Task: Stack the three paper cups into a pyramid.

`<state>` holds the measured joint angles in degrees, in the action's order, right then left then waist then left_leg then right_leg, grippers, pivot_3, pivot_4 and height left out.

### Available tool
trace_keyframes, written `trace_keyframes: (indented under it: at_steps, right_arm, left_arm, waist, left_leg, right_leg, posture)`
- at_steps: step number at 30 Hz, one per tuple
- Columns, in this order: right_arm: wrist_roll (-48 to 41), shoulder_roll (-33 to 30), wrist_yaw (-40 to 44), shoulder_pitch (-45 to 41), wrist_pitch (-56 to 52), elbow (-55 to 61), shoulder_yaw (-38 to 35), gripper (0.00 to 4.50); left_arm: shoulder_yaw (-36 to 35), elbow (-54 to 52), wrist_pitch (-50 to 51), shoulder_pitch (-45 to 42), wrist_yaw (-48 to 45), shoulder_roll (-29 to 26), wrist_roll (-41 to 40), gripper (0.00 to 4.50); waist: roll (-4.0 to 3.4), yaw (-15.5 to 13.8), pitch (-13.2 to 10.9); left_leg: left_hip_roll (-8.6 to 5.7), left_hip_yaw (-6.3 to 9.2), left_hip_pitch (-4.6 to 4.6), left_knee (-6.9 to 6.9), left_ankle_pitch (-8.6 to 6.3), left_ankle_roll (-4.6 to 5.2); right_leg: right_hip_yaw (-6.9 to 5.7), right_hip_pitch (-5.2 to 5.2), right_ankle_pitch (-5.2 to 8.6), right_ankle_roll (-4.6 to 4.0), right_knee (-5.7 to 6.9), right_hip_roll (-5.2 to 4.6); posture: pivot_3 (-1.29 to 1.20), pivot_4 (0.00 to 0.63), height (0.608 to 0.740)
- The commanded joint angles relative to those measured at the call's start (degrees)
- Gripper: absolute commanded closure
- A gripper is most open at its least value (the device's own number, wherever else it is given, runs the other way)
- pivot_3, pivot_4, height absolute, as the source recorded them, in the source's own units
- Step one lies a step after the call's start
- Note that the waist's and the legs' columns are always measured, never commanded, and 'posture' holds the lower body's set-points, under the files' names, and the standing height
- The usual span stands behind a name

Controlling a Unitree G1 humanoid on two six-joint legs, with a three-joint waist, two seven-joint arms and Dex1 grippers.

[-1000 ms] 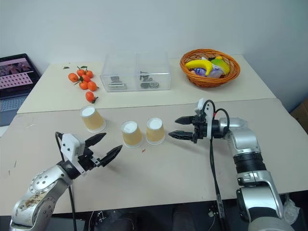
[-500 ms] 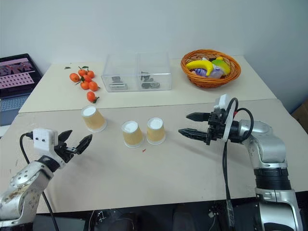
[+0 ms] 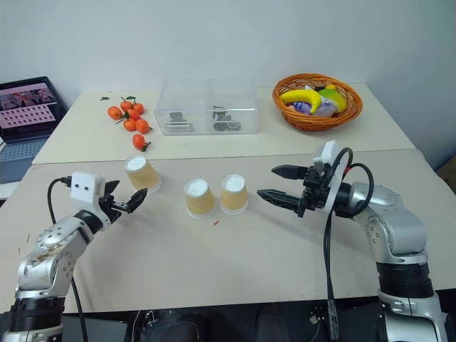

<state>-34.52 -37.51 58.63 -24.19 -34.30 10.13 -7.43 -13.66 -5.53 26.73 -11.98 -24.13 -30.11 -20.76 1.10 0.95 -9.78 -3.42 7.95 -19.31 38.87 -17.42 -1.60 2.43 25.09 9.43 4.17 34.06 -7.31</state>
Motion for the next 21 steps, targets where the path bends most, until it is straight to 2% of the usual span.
trace_keyframes:
  at_steps: [1, 15, 19, 21]
  right_arm:
    - [-1.23, 0.02, -1.1, -0.02, 0.57, 2.81, -1.16, 0.04]
    - [-2.84, -0.52, -4.24, 2.11, 0.07, 5.87, -2.94, 0.04]
    - [-2.83, -0.71, -4.81, 2.63, 0.25, 6.19, -3.08, 0.02]
    - [-3.05, -0.68, -5.1, 2.84, 0.29, 6.2, -3.18, 0.02]
  left_arm:
    - [-0.06, 1.98, 0.13, -2.91, -0.32, -0.85, 0.78, 0.0]
    - [4.41, 19.89, -6.02, -18.69, -0.51, 3.63, 5.1, 0.0]
    - [4.7, 20.86, -8.09, -18.98, -1.29, 4.71, 5.65, 0.94]
    - [5.44, 20.28, -8.01, -18.76, -1.96, 4.44, 6.21, 1.74]
  waist:
    - [0.0, 0.0, 0.0]
    - [0.03, -0.18, 0.0]
    - [0.03, 0.06, 0.0]
    - [0.03, 0.07, 0.0]
  left_leg:
    - [0.0, 0.0, 0.0, 0.0, 0.0, 0.0]
    - [-0.01, 0.0, -0.02, 0.05, 0.01, -0.01]
    - [-0.01, 0.0, -0.02, 0.06, 0.01, -0.01]
    - [-0.01, 0.0, -0.03, 0.06, 0.01, -0.01]
  right_leg:
    - [-0.01, 0.01, 0.0, 0.0, 0.0, 0.0]
    - [-0.01, 0.0, -0.07, 0.03, 0.0, 0.0]
    - [0.0, 0.0, -0.09, 0.03, -0.01, 0.0]
    - [0.0, 0.0, -0.09, 0.04, -0.01, 0.0]
  posture:
    - [0.0, 0.15, 0.728]
    - [0.0, 0.15, 0.728]
    - [0.0, 0.15, 0.728]
    - [0.0, 0.15, 0.728]
